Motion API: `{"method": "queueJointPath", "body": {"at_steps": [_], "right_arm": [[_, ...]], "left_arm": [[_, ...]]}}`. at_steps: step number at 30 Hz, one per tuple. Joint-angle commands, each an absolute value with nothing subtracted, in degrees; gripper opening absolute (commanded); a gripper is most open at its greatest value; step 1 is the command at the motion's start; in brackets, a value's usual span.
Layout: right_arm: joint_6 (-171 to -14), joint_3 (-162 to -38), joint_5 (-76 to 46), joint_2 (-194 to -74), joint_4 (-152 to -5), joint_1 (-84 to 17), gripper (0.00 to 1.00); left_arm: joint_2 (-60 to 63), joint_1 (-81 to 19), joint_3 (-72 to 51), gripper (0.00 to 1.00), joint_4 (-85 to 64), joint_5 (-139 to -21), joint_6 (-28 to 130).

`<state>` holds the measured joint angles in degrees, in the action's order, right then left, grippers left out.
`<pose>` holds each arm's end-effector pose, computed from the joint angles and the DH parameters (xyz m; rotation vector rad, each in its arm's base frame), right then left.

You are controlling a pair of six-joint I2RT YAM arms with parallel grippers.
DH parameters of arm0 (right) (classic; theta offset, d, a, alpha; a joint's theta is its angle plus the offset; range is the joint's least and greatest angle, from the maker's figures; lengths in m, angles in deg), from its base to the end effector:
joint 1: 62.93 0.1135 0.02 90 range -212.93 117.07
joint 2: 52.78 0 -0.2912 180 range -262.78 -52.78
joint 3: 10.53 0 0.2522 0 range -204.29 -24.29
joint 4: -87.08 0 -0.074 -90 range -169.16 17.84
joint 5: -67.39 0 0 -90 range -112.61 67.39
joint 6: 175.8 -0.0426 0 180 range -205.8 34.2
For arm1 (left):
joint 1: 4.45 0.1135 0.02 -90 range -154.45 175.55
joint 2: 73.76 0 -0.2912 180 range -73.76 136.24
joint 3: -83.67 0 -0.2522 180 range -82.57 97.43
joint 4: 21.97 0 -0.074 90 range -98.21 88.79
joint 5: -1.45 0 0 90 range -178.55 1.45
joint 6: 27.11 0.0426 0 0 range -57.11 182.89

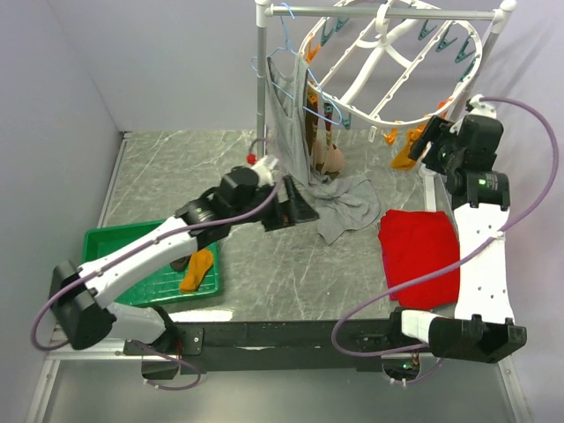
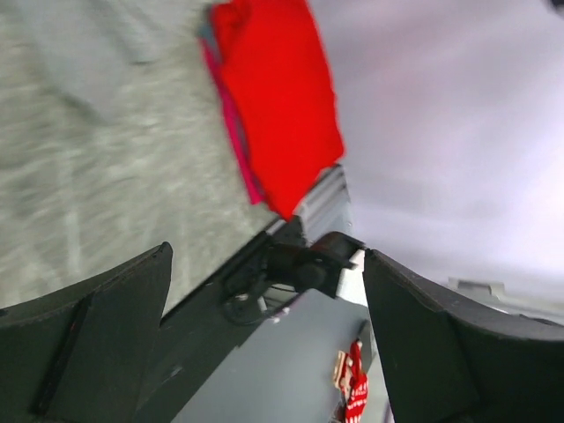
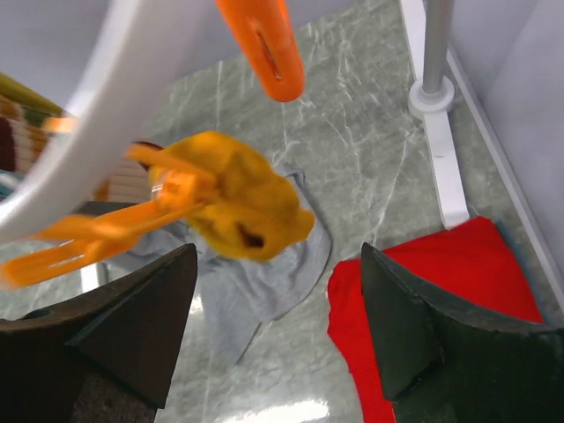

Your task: Remove the socks clipped to the hanger

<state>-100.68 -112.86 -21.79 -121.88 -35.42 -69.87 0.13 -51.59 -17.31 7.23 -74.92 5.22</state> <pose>0.2317 -0.0276 0.4758 0.3687 1.9615 0.1035 0.1938 -0.2236 0.3687 -0.0331 2.2739 -1.3304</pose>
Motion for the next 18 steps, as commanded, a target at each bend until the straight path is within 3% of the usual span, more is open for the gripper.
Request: {"method": "queueJointPath", "body": {"at_steps": [1, 4, 7, 10, 14, 18], "right_arm": [[-97.7, -105.3, -15.3, -117.9, -50.8, -70.9, 0.81], [-97.4, -100.4, -14.9, -116.3, -57.7, -71.2, 0.81], [-97.4, -97.9, -14.1, -115.2, -60.9, -71.3, 0.69], [-97.6, -96.4, -14.0, -114.8, -63.0, -71.2, 0.51], [-98.4, -98.9, -12.8, -116.4, -59.8, -71.1, 0.17], [-100.4, -103.3, -10.8, -116.9, -53.9, -71.1, 0.11]], "left_arm": [[3.8, -55.7, -9.1, 0.94, 2.0, -74.3, 6.6], [5.5, -57.9, -7.4, 0.95, 1.5, -74.3, 6.3], [5.9, -59.7, -6.9, 0.94, 1.3, -75.0, 6.6], [6.1, -60.4, -6.9, 0.94, 0.5, -75.2, 7.3], [6.9, -60.6, -5.4, 0.94, -0.4, -74.9, 8.0], [8.7, -60.6, -2.8, 0.94, -5.1, -76.0, 10.1]]}}
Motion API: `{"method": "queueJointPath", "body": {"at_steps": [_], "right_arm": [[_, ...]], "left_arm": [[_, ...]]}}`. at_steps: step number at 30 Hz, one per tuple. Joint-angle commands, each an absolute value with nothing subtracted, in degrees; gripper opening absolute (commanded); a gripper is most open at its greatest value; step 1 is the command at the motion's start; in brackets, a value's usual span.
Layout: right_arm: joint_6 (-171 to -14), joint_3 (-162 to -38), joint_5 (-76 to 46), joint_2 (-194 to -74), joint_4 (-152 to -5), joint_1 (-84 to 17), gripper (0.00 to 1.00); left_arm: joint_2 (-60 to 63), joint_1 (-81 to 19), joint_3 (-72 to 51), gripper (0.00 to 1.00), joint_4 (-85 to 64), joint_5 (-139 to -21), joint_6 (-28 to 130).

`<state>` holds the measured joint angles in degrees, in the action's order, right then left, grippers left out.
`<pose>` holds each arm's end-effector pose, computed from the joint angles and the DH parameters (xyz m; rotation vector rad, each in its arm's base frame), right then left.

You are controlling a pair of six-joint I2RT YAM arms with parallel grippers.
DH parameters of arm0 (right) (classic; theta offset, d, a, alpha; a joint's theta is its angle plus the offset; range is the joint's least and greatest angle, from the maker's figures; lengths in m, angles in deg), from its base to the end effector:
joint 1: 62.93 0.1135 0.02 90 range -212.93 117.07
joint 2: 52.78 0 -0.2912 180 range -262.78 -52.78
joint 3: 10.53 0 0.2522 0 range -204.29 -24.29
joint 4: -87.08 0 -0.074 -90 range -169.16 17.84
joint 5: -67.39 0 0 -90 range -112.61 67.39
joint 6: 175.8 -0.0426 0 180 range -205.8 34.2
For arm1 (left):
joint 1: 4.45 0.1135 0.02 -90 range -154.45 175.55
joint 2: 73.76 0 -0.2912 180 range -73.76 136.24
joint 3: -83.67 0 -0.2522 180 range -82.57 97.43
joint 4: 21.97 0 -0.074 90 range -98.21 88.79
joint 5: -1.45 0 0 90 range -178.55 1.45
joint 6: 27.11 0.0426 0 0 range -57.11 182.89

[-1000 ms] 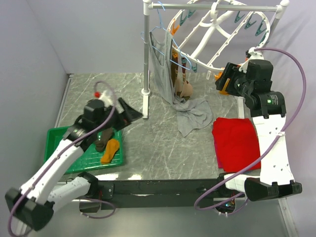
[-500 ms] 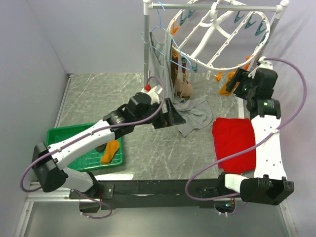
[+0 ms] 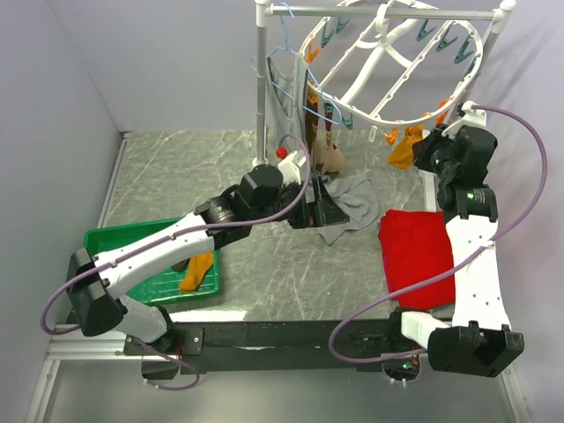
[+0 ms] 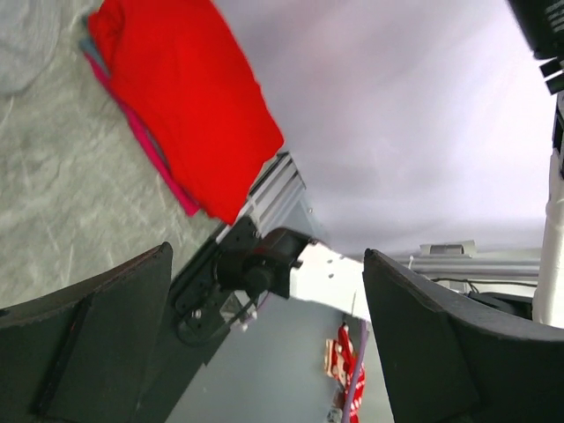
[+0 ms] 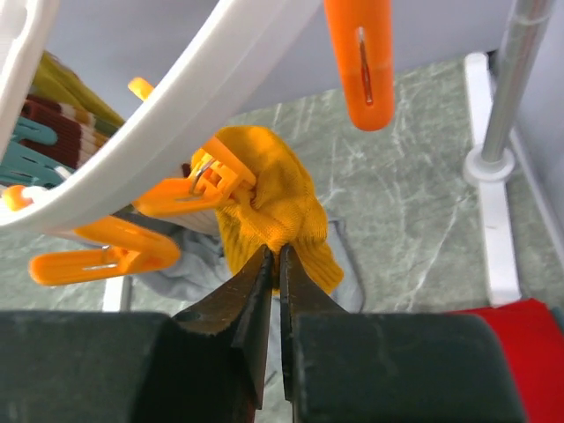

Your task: Remove the socks clipped to the hanger

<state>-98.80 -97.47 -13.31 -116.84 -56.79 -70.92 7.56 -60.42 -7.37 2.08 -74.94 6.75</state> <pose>0.2366 -0.0263 0.4468 0.2139 1.7911 0.2086 0.1801 -0.2847 0.4023 0.1897 2.1614 -1.4850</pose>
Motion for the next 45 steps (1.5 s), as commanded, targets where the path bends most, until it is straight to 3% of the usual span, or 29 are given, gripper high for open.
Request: {"method": "queueJointPath", "body": {"at_steps": [1, 13, 21, 26, 32, 33, 35, 36, 37, 39, 41, 42, 45], "right_arm": [[-101.3, -105.6, -10.1, -116.9, -51.0, -71.2, 0.1], [-104.3, -124.2, -4.4, -120.4, -29.7, -71.2, 0.0], [-105.2, -124.0, -2.4, -119.8, -27.7, -71.2, 0.0], [-105.5, -123.6, -1.6, -119.5, -27.4, -71.2, 0.01], [-105.8, -123.7, -1.3, -119.6, -27.3, -71.2, 0.05], [-105.8, -123.6, -1.2, -119.7, -27.4, -71.2, 0.05], [-105.8, -123.7, -1.1, -119.7, -27.2, -71.1, 0.09], [-105.6, -124.1, -1.3, -119.8, -27.0, -71.2, 0.12], [-105.5, -124.7, -1.9, -120.1, -26.6, -71.1, 0.23], [-104.5, -127.5, -3.8, -121.2, -25.6, -71.2, 0.34], [-103.7, -130.2, -5.0, -122.6, -23.6, -71.2, 0.46], [-102.9, -132.5, -6.1, -124.0, -22.8, -71.2, 0.48], [-101.5, -135.5, -8.4, -125.6, -21.2, -71.1, 0.54]], "left_arm": [[9.4, -60.6, -2.2, 0.95, -6.3, -76.3, 10.7], [30.0, -60.6, 16.7, 0.99, -20.2, -80.8, 17.5], [38.4, -60.6, 19.3, 0.98, -36.1, -79.0, 10.2], [42.6, -60.7, 24.2, 0.93, -36.4, -77.8, 7.6], [44.0, -60.7, 24.0, 0.73, -41.6, -73.7, 1.7], [44.1, -60.7, 23.9, 0.61, -42.6, -72.0, 1.2], [44.2, -60.8, 24.0, 0.47, -42.9, -71.0, 0.2], [44.1, -60.8, 24.3, 0.35, -42.2, -70.6, 0.1], [44.1, -60.8, 24.7, 0.26, -41.1, -70.5, 0.1], [43.9, -60.8, 25.8, 0.13, -37.4, -70.4, 1.1], [43.2, -60.8, 25.6, 0.08, -35.6, -70.9, 1.9], [43.1, -60.9, 25.5, 0.03, -35.1, -71.0, 2.0], [42.2, -60.9, 24.4, 0.02, -34.8, -71.7, 2.1]]}}
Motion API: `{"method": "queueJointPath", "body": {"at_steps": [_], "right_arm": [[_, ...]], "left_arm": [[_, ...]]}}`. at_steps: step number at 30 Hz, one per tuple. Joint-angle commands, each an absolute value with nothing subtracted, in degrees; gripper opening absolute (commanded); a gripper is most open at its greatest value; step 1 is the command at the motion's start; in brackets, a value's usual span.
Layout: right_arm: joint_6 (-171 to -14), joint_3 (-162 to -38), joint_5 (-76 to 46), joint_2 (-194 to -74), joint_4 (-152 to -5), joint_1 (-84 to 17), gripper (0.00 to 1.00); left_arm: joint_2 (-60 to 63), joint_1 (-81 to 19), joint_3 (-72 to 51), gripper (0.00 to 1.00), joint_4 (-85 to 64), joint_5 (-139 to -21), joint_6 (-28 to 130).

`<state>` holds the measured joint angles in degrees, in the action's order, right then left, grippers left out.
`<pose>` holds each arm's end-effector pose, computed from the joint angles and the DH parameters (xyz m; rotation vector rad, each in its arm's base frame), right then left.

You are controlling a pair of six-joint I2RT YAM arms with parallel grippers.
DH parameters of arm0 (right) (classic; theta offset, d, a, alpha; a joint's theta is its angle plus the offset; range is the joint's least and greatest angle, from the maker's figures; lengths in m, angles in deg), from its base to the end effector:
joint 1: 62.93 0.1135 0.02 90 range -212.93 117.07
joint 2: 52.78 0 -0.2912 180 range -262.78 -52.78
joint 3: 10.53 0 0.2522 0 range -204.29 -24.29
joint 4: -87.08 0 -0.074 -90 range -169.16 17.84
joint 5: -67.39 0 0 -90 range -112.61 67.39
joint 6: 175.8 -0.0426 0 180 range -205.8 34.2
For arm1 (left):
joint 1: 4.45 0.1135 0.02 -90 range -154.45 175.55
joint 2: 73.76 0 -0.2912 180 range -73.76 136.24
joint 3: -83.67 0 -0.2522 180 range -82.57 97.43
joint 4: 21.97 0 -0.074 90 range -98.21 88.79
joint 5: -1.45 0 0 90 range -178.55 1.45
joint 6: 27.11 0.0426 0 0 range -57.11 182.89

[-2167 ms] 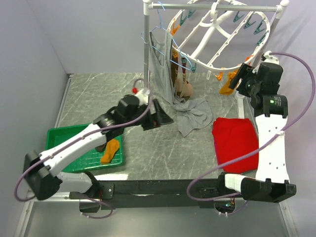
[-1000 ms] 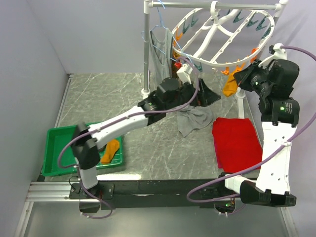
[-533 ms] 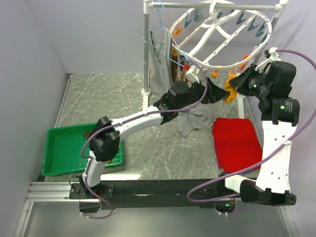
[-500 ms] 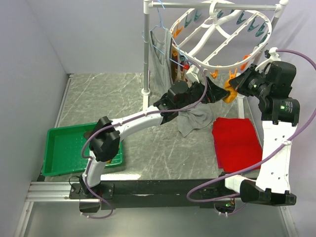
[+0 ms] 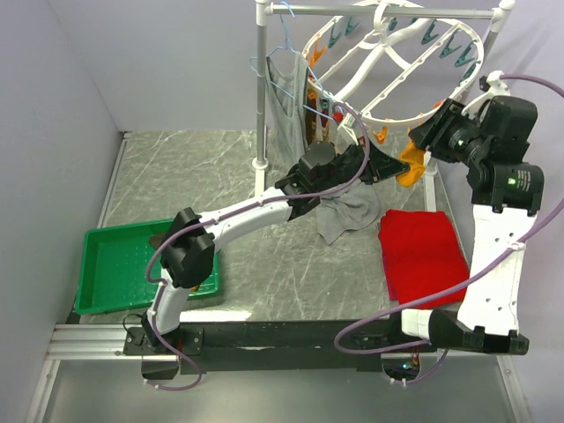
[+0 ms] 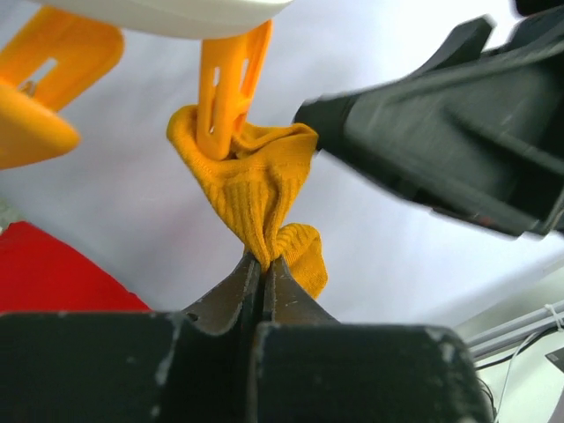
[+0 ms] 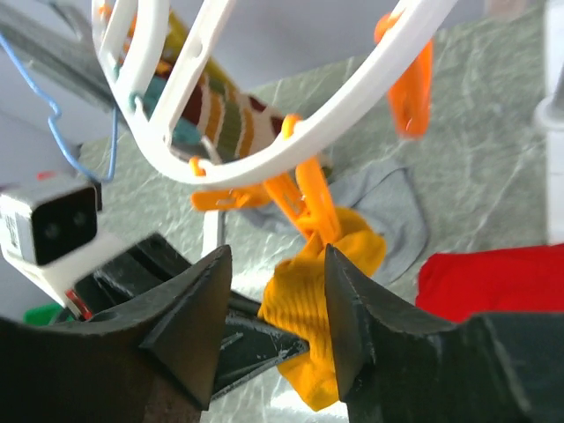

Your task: Remove the socks clipped to the hanger

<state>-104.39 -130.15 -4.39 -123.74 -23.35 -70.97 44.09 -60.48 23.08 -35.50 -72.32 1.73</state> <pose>0.1984 -0.0146 0.5373 0.2370 1.9259 0.4300 0.2802 -0.4371 0.4078 0.2216 1.5814 -1.8657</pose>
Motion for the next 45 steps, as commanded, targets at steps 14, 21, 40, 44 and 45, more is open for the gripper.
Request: {"method": "queueJointPath", "body": {"at_steps": [14, 21, 40, 44, 45], "right_arm": [[-97.1, -149.2, -30.3, -135.7, -12.4, -58.6, 0.66], [-96.2, -149.0, -36.3, -136.7, -11.8, -55.6, 0.66], [-96.2, -142.9, -31.9, -133.7, -18.4, -55.6, 0.34], [-96.3, -142.3, -32.1, -133.8, -18.3, -55.6, 0.13], [-96.3, -142.0, -32.3, -133.6, -18.7, -55.6, 0.11]], "left_arm": [[42.3, -61.8, 26.1, 0.01, -31.5, -71.8, 2.5], [41.7, -61.8, 26.0, 0.01, -30.8, -71.7, 3.0], [40.1, -61.9, 24.2, 0.01, -29.8, -70.5, 2.6], [39.1, -61.9, 22.5, 0.01, -29.4, -69.9, 2.5], [38.7, -61.9, 21.4, 0.01, -29.3, -69.7, 2.6]]}}
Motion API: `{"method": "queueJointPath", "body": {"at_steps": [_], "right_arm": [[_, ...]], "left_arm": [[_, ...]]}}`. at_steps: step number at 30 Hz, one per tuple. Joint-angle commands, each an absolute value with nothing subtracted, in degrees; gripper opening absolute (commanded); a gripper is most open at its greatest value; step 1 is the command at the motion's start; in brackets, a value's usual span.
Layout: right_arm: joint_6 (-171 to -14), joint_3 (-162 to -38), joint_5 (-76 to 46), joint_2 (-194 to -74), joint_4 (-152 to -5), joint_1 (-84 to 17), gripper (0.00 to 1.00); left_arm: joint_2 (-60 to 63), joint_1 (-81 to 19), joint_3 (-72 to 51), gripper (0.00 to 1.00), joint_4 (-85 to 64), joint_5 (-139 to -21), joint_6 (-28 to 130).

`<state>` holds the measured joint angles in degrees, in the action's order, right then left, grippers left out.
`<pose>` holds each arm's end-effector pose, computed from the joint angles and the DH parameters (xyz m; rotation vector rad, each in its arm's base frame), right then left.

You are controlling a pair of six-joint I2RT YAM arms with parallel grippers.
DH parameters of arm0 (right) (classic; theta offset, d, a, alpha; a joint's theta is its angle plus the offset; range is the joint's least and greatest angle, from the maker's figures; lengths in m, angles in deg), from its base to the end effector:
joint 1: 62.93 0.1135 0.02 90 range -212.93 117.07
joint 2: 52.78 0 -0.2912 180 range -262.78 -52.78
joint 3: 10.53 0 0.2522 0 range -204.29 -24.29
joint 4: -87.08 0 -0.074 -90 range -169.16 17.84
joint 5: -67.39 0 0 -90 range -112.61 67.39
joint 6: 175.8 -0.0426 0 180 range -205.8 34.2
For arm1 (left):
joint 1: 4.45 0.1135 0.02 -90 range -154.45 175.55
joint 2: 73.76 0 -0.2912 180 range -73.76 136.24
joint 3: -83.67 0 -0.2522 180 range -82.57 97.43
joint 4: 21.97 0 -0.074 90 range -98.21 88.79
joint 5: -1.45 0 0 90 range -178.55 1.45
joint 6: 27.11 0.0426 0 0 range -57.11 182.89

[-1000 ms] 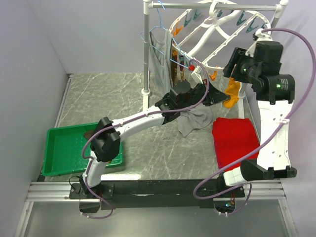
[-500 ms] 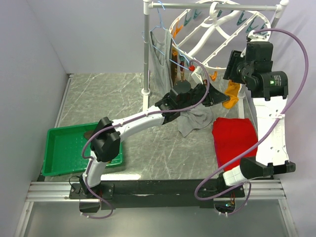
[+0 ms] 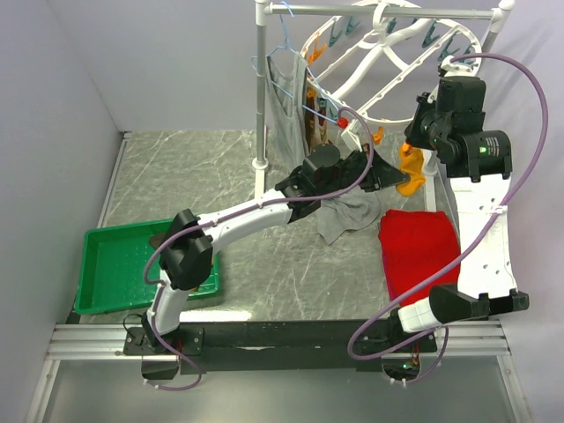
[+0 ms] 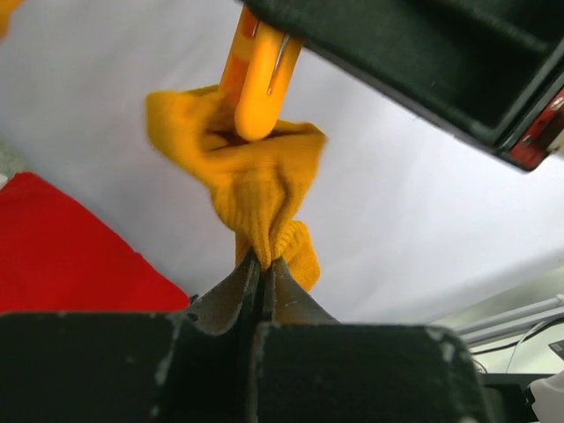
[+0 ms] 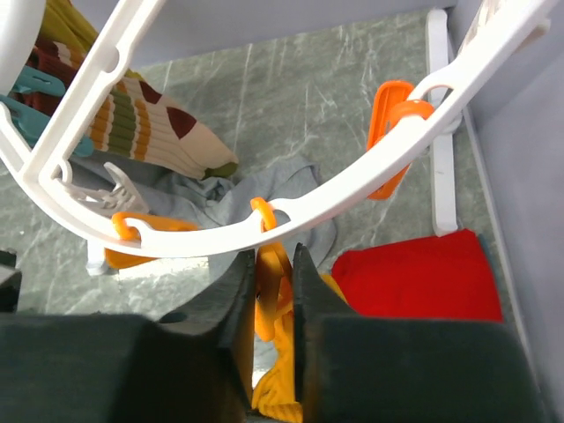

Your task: Remove the socks clipped to the hanger

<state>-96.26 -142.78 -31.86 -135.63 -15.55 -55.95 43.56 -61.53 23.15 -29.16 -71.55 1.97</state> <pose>0.2493 0.0236 0.5395 0.1619 2.0458 0.0229 0.2715 -0.4423 0.4004 0.2413 1.7026 -1.8406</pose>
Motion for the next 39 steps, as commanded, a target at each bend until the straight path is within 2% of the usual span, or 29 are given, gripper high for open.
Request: {"method": "queueJointPath", "body": {"at_steps": [1, 2, 4, 9, 13, 17, 19, 23, 27, 29, 33, 39], "right_arm": [[-96.3, -141.7, -32.3, -133.2, -19.0, -55.6, 0.09], [-96.3, -141.0, -32.4, -133.0, -19.3, -55.6, 0.05], [-96.5, -140.4, -32.1, -132.6, -19.8, -55.6, 0.04], [-96.8, -139.0, -31.8, -132.1, -20.1, -55.6, 0.07], [-97.1, -138.5, -31.5, -131.9, -19.9, -55.6, 0.13], [-97.8, -137.5, -30.9, -131.4, -20.8, -55.6, 0.26], [-98.0, -136.4, -30.8, -131.1, -21.3, -55.6, 0.32], [-98.0, -135.6, -30.7, -130.9, -22.1, -55.6, 0.37], [-98.0, -135.9, -30.3, -131.2, -22.1, -55.6, 0.41], [-98.0, -136.2, -30.2, -131.2, -22.1, -55.6, 0.43], [-98.1, -134.9, -29.4, -130.5, -22.9, -55.6, 0.47], [-97.8, -133.1, -29.6, -129.3, -22.5, -55.6, 0.57]], "left_arm": [[38.0, -61.9, 20.8, 0.01, -29.1, -69.6, 2.6], [37.6, -61.9, 20.1, 0.01, -28.9, -69.3, 2.7], [35.9, -61.9, 17.6, 0.01, -28.5, -68.1, 3.1], [28.6, -61.9, 6.2, 0.01, -21.6, -67.9, 7.6], [17.1, -61.8, -2.0, 0.01, -6.7, -76.0, 16.6], [6.1, -61.0, -10.5, 0.01, 7.1, -92.7, 18.6], [-0.3, -59.1, -15.4, 0.01, 13.8, -95.4, 16.1], [-10.8, -48.5, -25.6, 0.01, 21.3, -95.1, 10.8], [-22.6, -40.3, -30.1, 0.01, 30.2, -98.0, 4.7], [-25.5, -38.0, -30.9, 0.04, 33.5, -101.6, 3.0], [-31.6, -35.7, -30.6, 0.04, 45.6, -109.1, -4.8], [-38.9, -35.0, -33.3, 0.15, 49.0, -114.9, -11.3]]}}
